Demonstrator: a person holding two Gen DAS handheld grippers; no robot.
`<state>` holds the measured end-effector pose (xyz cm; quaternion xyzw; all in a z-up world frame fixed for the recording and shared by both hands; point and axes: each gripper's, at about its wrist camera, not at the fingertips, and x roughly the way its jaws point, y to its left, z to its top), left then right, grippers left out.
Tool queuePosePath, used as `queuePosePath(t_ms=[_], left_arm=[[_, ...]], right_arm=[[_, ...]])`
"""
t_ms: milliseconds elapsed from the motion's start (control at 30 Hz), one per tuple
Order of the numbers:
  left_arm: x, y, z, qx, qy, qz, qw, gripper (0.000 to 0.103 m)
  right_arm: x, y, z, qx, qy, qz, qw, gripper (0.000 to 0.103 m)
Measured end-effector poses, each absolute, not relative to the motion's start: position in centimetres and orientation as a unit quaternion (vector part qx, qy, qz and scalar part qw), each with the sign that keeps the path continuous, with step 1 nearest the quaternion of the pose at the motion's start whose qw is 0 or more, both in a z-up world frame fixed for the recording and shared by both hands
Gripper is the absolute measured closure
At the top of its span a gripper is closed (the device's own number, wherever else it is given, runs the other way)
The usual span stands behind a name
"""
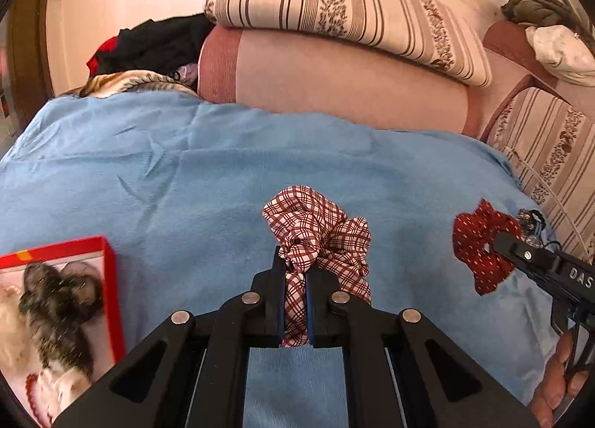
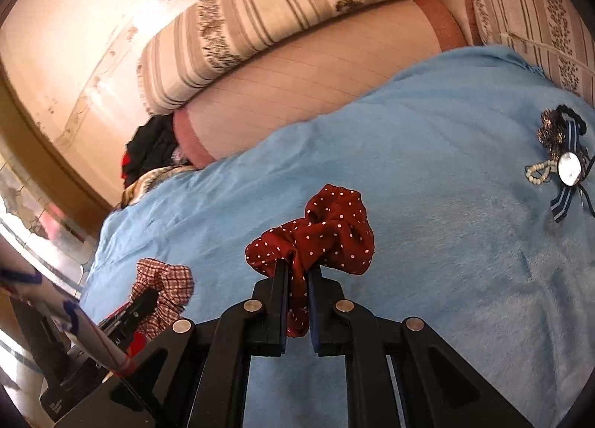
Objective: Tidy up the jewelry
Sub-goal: 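Carry the gingham scrunchie into the box with the left tool while the right carries the polka-dot scrunchie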
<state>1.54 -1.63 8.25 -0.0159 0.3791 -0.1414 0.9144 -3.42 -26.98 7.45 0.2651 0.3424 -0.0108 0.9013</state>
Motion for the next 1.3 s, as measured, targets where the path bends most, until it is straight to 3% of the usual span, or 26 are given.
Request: queuePosePath(t_ms=[867, 1300], left_arm=[[-13.3, 11.4, 11.0, -0.028, 0.311, -0.090, 0.946, 0.095], [-16.0, 17.3, 10.7, -0.054, 0.297, -0.057, 0.952, 0.095]], right_arm=[[-12.0, -13.5, 8.9, 0.171, 0.329, 0.067, 0.926, 0.093], [-14.5, -9.5, 8.8, 0.168, 0.338, 0.092, 0.921, 0.093]])
